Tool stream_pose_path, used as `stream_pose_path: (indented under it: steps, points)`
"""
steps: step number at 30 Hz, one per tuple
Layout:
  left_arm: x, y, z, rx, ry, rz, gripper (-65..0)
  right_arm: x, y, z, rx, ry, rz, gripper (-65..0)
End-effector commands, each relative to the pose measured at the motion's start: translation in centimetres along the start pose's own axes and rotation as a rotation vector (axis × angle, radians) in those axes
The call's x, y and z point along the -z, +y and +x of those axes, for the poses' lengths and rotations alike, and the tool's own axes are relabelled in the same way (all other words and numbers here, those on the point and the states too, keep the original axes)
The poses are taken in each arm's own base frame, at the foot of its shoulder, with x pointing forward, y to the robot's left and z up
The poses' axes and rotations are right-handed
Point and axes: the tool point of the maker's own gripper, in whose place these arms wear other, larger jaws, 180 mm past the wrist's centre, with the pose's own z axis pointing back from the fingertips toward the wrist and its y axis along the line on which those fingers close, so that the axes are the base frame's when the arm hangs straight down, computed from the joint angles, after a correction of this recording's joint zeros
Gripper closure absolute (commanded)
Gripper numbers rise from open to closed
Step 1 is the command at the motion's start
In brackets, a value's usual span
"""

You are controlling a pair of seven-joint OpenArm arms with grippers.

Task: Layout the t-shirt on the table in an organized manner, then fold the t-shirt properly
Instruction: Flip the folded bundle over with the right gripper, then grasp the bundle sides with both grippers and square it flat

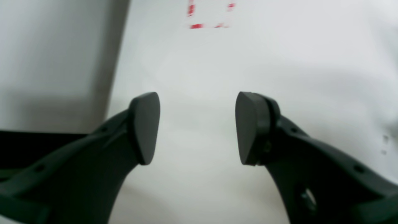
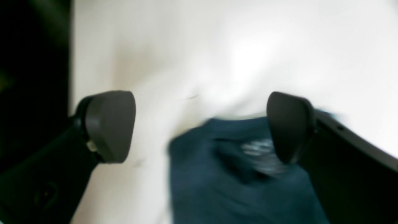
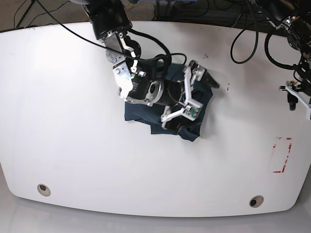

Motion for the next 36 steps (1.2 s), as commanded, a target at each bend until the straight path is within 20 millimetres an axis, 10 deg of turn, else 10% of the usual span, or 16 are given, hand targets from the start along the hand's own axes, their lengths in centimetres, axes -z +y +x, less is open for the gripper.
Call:
stream_pose_path:
  steps: [1,6,17,24,36]
  points:
    - [0.1,-2.7,0.8,0.01,-0.04,-0.083,-36.0,-1.2,-2.3,0.8,0.009,-0.036,-0.063,-65.0]
    - [-0.3,-8.5,2.3,0.061,-0.095,-0.254,-35.8,-3.6,-5.9,-0.7,0.06,-0.025,-0.168,-54.2]
    - [-3.3,-21.3,4.2,0.067,-0.195,-0.665,-15.8,-7.8,-11.3,-5.4,0.11,0.074,-0.307,-4.1]
    - [-4.2,-25.8,3.2,0.142,-0.163,-0.766,-11.7,-7.8,-12.8,-7.8,0.162,0.093,-0.313,-3.5]
    - [-1.6,-28.1,-1.2,0.244,-0.003,-0.725,-11.8,-5.2,-13.1,-13.7,0.376,0.025,-0.282,-3.5]
